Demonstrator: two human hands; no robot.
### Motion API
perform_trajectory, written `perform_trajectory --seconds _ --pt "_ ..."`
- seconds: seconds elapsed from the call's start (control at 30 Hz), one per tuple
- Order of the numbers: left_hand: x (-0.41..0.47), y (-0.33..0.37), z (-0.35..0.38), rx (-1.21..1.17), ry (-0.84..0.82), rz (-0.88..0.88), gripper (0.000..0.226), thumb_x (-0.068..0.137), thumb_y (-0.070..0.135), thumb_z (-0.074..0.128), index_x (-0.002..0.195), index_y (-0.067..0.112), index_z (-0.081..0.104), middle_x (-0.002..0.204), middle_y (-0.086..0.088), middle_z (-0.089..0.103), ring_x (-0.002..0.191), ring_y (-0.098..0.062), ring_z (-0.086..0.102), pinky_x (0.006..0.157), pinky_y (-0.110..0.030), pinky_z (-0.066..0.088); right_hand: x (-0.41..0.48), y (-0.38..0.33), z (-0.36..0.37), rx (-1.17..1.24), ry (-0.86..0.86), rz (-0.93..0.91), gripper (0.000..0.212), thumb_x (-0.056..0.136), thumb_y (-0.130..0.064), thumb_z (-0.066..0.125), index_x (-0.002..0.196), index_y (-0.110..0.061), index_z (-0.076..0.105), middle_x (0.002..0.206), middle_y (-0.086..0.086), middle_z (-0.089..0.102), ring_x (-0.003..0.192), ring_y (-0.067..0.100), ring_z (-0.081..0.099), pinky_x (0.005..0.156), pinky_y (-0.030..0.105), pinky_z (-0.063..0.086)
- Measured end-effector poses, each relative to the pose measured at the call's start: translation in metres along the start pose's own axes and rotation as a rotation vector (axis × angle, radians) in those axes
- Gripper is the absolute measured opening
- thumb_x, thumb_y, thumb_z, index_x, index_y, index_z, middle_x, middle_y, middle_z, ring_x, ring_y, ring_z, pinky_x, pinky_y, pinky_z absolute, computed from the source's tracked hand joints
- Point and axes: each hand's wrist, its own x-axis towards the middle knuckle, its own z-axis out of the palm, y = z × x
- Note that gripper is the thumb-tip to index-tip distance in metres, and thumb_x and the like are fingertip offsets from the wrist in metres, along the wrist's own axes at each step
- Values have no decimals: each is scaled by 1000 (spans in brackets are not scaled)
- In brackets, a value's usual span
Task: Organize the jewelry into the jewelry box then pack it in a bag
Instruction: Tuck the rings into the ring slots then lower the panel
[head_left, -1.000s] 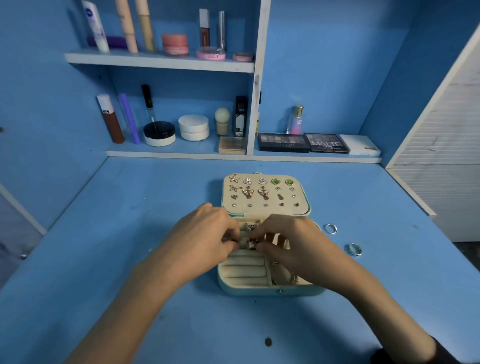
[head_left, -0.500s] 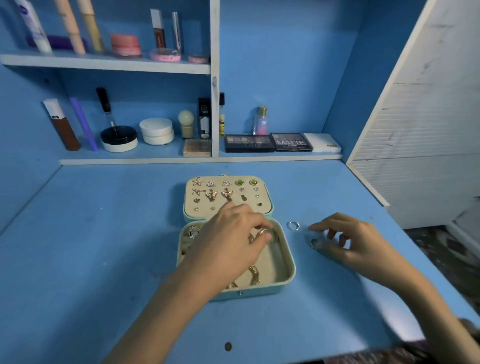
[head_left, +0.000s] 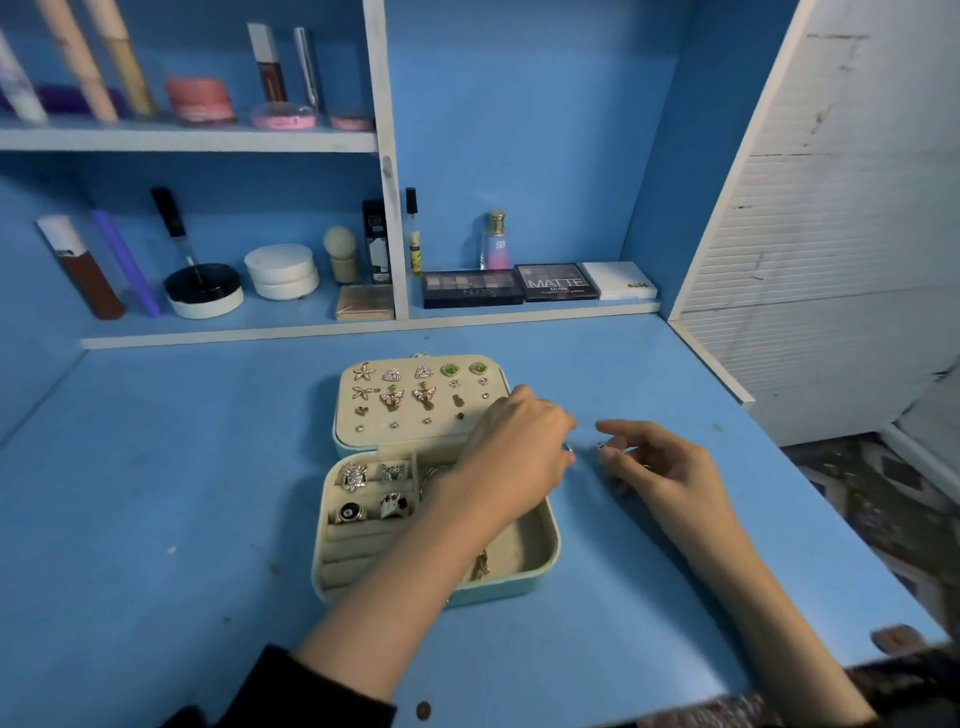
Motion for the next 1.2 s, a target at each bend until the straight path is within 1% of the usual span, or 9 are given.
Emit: perform_trajectory --seconds 0.13,0.37,0.5,0.63,0.73,0.87,1.0,1.1,1.2 --pt "6 2 6 63 8 26 29 96 29 51 122 21 62 119 -1 63 119 -23 42 96 -31 31 -2 0 1 -6 -6 -3 17 86 -6 64 96 -19 70 75 3 63 58 12 56 64 26 49" --pt "7 5 12 36 37 69 23 93 18 56 114 25 64 110 -1 64 110 -23 51 93 -30 31 -1 -1 1 2 -3 1 17 86 -3 63 96 -15 69 72 2 61 54 9 54 58 16 47" --pt "5 4 9 -96 66 58 27 93 14 57 117 23 65 112 -2 59 105 -22 56 86 -28 36 -1 0 1 9 -3 0 16 86 -4 63 96 -15 70 73 3 62 55 9 56 58 15 48" --pt "-4 -2 -1 -329 109 21 22 89 11 62 108 18 71 99 -1 58 91 -19 60 84 -31 46 -1 0 1 14 21 -7 15 86 -4 63 95 -14 70 68 6 66 56 9 59 61 12 47" --pt "-18 -15 -17 -484 197 -32 18 83 7 68 99 14 75 90 0 59 76 -10 55 83 -26 45 -3 -4 0 66 8 -4 16 87 -3 61 95 -13 71 67 7 65 59 11 59 64 7 45" --pt "-51 -39 -33 -532 219 -93 18 79 10 74 95 18 77 89 4 70 69 0 57 76 -10 43 -9 -16 7 170 -68 33 16 87 -7 62 95 -17 72 65 3 61 70 9 59 72 5 44" --pt "-84 -63 -41 -570 241 -188 18 77 11 75 89 24 77 82 13 71 75 -1 62 75 -12 47 -19 -37 32 194 -229 -14 16 83 -6 65 93 -14 74 72 3 67 69 9 60 70 15 48" --pt "-105 -78 -41 -636 291 -256 27 75 7 77 81 33 74 77 16 70 72 -2 64 70 -13 50 -26 -51 53 70 -343 -137 18 83 -6 66 94 -17 74 83 0 72 70 8 62 70 18 49" --pt "-122 -85 -35 -817 366 -294 32 74 -1 75 80 30 75 79 12 71 71 -4 66 69 -14 52 -31 -60 72 -85 -403 -267 16 82 -11 71 92 -24 75 85 -10 72 79 4 66 76 21 51"
